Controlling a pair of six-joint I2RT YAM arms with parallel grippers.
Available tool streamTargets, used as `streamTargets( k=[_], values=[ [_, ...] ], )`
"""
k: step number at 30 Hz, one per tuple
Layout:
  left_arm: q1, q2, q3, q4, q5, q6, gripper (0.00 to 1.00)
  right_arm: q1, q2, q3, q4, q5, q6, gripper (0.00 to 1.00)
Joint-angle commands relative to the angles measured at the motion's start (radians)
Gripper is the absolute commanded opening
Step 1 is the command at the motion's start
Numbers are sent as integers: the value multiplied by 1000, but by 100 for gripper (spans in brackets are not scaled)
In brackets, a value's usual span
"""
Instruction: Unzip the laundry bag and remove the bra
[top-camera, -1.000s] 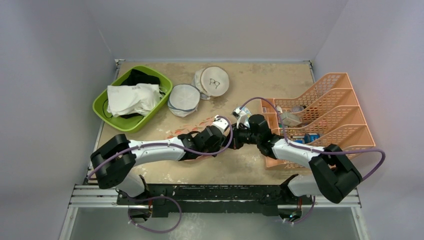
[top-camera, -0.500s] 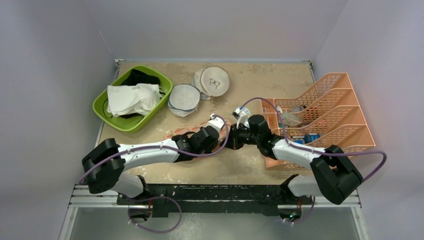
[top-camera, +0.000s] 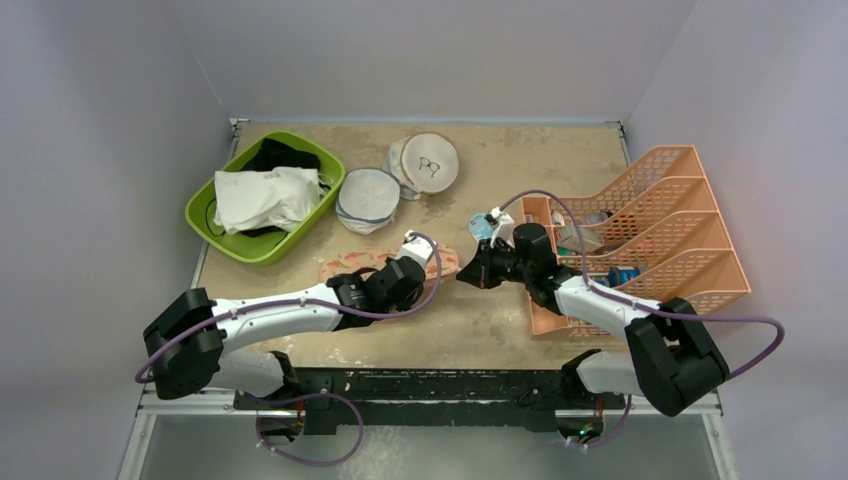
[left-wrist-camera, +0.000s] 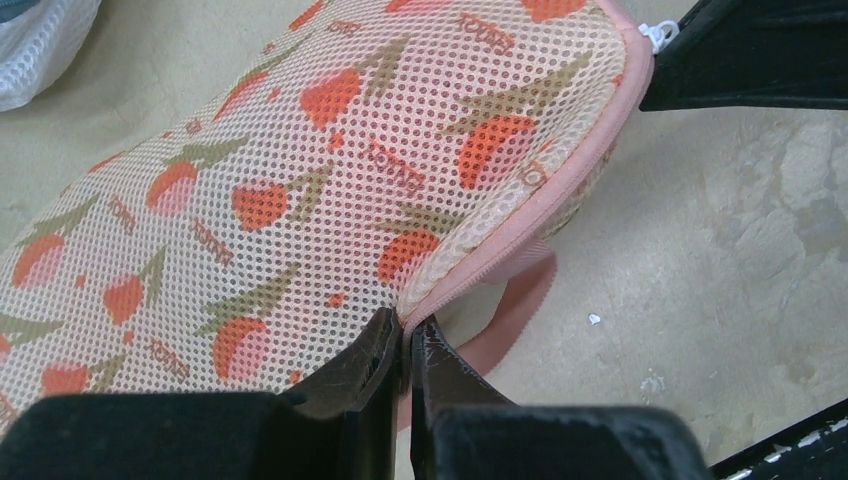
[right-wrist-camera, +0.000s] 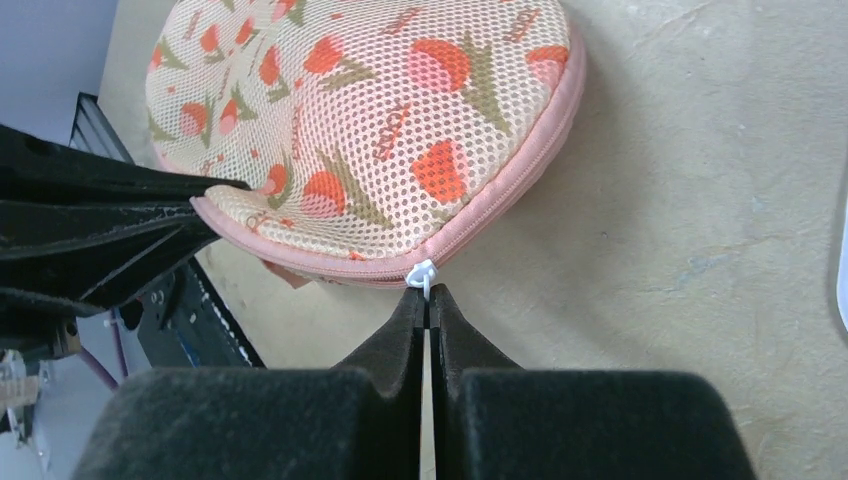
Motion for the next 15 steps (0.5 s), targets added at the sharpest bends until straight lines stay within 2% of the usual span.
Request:
streamTargets(
  k=[1, 3, 9, 13, 15],
  values=[
    [3, -41, 19, -28, -34, -23, 9, -7, -4, 4, 43, -88, -73, 0],
    [2, -53, 34, -30, -17, -22, 17, -6, -10, -17, 92, -142, -54, 0],
    [3, -87, 81, 8, 103, 5, 58, 8, 9, -41, 169, -224, -39, 0],
    [2, -87, 108, 55, 177, 10, 76, 23, 9, -35, 169, -232, -32, 0],
    [2, -64, 121, 80, 177, 18, 79, 36, 0, -35, 169, -229, -32, 0]
  ],
)
